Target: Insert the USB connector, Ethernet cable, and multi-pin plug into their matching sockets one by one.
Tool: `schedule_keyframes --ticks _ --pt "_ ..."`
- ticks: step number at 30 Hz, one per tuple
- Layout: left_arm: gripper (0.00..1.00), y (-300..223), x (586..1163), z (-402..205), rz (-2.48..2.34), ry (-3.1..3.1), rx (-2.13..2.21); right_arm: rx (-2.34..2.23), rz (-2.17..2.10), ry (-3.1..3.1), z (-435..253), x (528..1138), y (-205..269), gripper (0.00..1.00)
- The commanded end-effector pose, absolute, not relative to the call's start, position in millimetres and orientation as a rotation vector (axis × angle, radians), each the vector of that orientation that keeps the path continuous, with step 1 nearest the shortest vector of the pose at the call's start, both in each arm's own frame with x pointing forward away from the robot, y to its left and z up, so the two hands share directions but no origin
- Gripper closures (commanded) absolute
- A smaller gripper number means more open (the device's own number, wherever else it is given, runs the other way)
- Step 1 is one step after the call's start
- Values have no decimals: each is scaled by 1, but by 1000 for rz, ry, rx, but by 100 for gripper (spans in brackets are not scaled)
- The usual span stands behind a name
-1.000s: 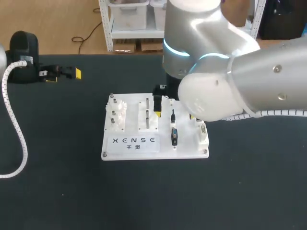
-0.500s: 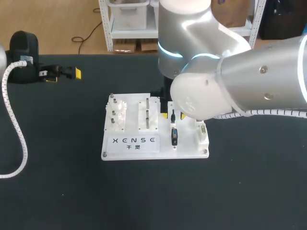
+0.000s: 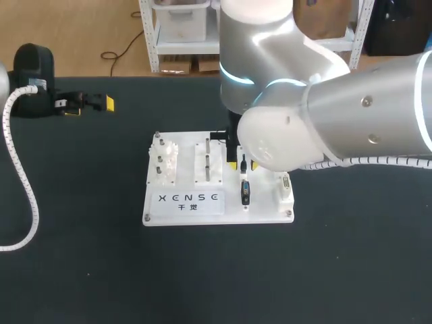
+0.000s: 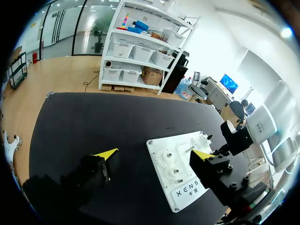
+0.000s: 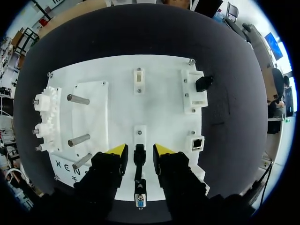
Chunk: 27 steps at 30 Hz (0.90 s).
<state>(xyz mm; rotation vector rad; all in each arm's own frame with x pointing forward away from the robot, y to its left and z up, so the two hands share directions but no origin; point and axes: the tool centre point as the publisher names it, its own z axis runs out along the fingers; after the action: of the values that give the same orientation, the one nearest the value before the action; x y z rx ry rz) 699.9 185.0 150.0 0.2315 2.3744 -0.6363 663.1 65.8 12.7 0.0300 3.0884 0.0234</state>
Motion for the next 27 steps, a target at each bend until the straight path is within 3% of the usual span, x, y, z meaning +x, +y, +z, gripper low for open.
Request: schedule_keyframes --ticks 1,6,11,27 --pt "0 185 700 150 -636 2374 232 26 10 3087 11 661 67 69" --pt "0 185 700 150 -636 2374 232 19 -2 3088 9 659 67 76" --pt "0 185 700 150 -636 2374 232 11 4 3078 10 658 67 100" --pt "0 185 700 150 -636 2374 232 -17 80 3012 34 660 62 100"
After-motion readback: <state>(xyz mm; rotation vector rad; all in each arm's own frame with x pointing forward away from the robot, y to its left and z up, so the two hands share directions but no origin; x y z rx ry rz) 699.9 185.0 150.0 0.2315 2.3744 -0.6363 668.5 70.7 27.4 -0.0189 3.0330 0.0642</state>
